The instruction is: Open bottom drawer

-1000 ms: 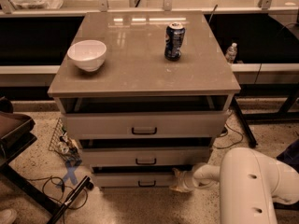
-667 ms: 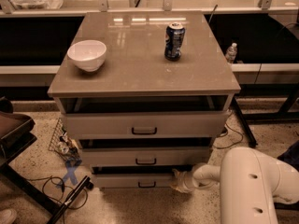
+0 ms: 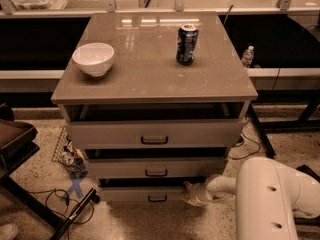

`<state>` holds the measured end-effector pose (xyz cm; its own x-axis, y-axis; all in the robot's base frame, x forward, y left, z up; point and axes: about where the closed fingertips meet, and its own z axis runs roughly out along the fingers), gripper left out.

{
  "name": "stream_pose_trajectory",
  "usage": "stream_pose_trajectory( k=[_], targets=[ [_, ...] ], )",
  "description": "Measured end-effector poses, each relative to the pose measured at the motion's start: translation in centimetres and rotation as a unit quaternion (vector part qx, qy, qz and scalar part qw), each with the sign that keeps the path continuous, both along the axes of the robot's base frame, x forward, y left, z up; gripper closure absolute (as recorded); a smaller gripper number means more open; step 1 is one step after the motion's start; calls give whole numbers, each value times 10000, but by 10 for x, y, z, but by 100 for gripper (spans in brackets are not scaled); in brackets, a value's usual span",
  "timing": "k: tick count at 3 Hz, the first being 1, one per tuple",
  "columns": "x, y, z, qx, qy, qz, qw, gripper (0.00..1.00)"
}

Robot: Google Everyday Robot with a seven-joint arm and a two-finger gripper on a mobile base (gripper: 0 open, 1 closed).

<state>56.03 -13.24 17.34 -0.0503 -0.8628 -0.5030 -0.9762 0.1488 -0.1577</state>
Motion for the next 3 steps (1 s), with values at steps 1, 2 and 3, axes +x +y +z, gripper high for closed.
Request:
stream_pose_trajectory(
  k=[1, 2, 3],
  targets=[
    [0, 0, 3, 0, 0, 0, 10000, 100],
    [0, 0, 7, -1, 0, 1, 10000, 100],
    [0, 0, 12, -1, 1, 2, 10000, 100]
  ],
)
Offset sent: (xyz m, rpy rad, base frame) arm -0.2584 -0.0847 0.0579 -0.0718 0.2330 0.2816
